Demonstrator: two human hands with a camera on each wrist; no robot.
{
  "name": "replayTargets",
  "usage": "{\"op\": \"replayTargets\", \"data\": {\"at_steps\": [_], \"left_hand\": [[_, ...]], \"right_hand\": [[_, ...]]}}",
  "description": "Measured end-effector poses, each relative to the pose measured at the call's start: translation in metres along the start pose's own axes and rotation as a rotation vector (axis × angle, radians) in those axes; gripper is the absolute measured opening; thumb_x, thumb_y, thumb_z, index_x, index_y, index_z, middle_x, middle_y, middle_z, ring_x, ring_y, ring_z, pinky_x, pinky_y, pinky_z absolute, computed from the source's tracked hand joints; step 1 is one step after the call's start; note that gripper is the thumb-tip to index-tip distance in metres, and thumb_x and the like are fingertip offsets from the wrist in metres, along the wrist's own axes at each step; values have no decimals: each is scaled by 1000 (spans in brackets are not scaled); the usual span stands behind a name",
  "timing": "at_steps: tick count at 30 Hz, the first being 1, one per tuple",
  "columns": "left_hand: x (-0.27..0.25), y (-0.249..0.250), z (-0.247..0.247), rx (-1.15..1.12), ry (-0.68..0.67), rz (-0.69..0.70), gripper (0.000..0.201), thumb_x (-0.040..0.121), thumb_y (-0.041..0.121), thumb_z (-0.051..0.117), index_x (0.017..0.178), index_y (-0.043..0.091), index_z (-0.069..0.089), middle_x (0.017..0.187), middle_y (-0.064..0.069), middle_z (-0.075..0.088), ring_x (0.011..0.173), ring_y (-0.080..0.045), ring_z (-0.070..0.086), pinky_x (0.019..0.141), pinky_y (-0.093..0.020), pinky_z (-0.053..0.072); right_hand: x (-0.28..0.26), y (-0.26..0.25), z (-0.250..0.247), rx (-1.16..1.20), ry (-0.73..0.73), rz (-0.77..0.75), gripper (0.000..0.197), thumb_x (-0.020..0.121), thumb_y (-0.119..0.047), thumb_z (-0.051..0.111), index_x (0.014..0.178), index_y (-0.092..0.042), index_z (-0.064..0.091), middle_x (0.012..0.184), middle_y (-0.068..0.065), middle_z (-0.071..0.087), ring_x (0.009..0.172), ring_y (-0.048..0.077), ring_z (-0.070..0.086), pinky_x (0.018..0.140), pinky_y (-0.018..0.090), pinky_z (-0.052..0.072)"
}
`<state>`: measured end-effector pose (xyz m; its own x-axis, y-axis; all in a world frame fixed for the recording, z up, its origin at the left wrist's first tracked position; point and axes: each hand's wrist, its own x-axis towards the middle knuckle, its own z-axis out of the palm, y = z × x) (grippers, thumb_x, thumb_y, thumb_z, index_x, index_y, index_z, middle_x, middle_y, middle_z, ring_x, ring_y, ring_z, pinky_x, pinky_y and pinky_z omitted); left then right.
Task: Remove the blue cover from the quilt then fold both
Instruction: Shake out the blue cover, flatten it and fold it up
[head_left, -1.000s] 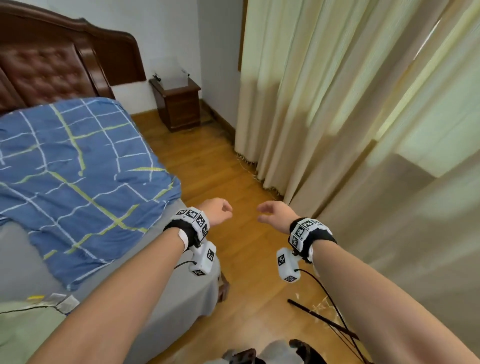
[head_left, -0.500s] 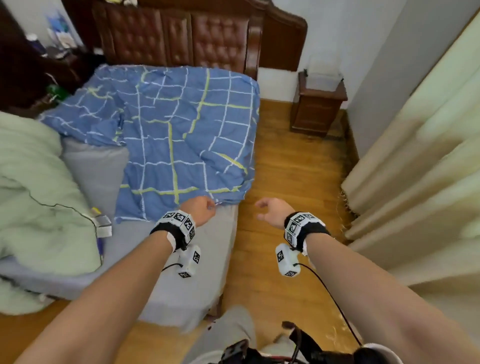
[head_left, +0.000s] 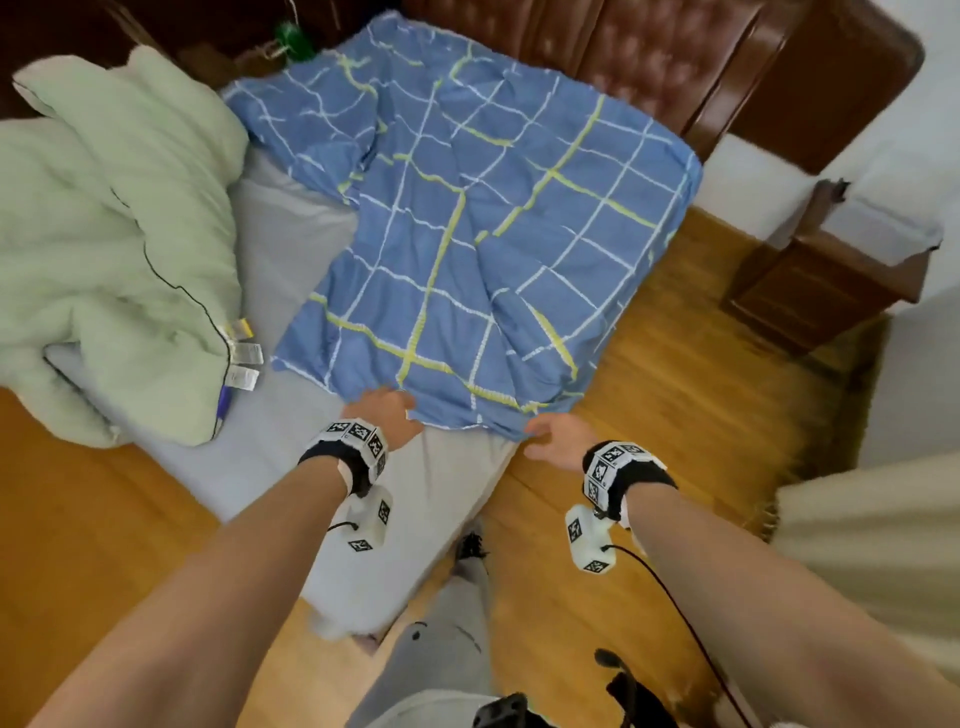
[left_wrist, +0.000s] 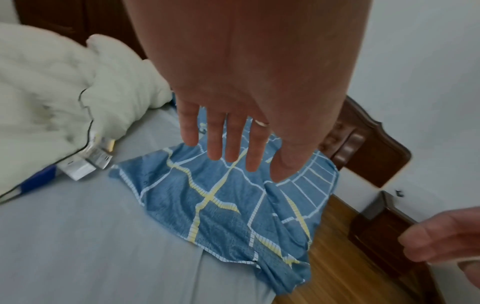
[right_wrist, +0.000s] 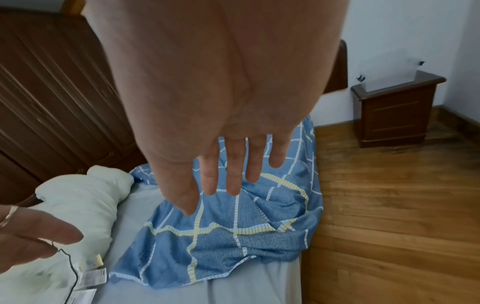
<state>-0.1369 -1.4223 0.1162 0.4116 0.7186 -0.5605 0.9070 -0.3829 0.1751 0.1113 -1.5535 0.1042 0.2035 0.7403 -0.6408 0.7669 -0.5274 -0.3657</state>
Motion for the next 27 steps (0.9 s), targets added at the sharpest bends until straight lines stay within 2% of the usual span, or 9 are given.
{"op": "replayTargets", "data": {"at_steps": [4, 8, 12, 15, 19, 22, 24, 25, 27], "left_hand": [[45, -19, -22, -123, -70, -127, 45, 95, 37, 47, 139, 24, 48, 148, -8, 39, 133, -30, 42, 108, -45, 38], [90, -54, -37, -233, -53, -248, 47, 94, 39, 47, 138, 24, 48, 143, -9, 43, 127, -31, 48, 104, -42, 41], [132, -81, -39, -342, -14, -377, 46, 94, 39, 46, 138, 25, 48, 140, -10, 44, 124, -31, 49, 101, -43, 42], [175, -105, -12, -426, 10, -460, 46, 95, 37, 48, 138, 23, 48, 138, -10, 45, 123, -30, 49, 100, -42, 42], [233, -138, 67, -562, -12, -590, 48, 94, 36, 51, 139, 23, 46, 143, -7, 41, 125, -29, 49, 103, -40, 42], [275, -153, 134, -746, -14, -720, 57, 92, 34, 55, 144, 18, 38, 145, -11, 40, 125, -30, 50, 103, -39, 41], [300, -154, 170, -878, 14, -796, 65, 91, 33, 59, 146, 11, 32, 144, -14, 44, 127, -31, 49, 102, -37, 39], [310, -153, 183, -947, 39, -837, 66, 90, 31, 60, 146, 8, 32, 142, -14, 46, 127, -32, 49, 101, -37, 40], [327, -152, 199, -1057, 97, -905, 69, 87, 32, 63, 144, 6, 34, 140, -14, 47, 125, -33, 49, 101, -39, 43]], "right_hand": [[60, -22, -37, -31, -97, -26, 56, 87, -37, 69, 138, -20, 52, 141, 2, 53, 127, 23, 52, 107, 34, 42], [128, -65, -54, -99, -157, -102, 52, 87, -40, 66, 135, -24, 55, 136, -2, 56, 124, 22, 53, 102, 29, 42], [203, -116, -38, -112, -276, -197, 50, 86, -42, 66, 132, -27, 56, 134, -2, 58, 124, 23, 54, 106, 39, 43], [272, -147, 0, -146, -334, -290, 55, 87, -43, 67, 136, -24, 52, 137, 0, 57, 126, 24, 53, 106, 40, 42], [361, -160, 88, -210, -371, -330, 67, 84, -44, 72, 141, -20, 46, 140, 6, 52, 131, 28, 47, 106, 41, 42], [407, -150, 160, -268, -363, -302, 88, 76, -51, 75, 146, -22, 31, 149, 8, 34, 139, 31, 32, 110, 47, 36], [424, -136, 193, -380, -254, -248, 97, 69, -54, 79, 145, -25, 25, 148, 7, 26, 138, 32, 26, 103, 54, 40], [430, -128, 203, -453, -159, -241, 93, 69, -52, 80, 141, -25, 29, 144, 7, 29, 134, 31, 29, 96, 55, 45], [444, -115, 212, -523, 6, -301, 69, 77, -43, 77, 132, -21, 41, 135, 9, 40, 125, 31, 39, 86, 52, 50]]}}
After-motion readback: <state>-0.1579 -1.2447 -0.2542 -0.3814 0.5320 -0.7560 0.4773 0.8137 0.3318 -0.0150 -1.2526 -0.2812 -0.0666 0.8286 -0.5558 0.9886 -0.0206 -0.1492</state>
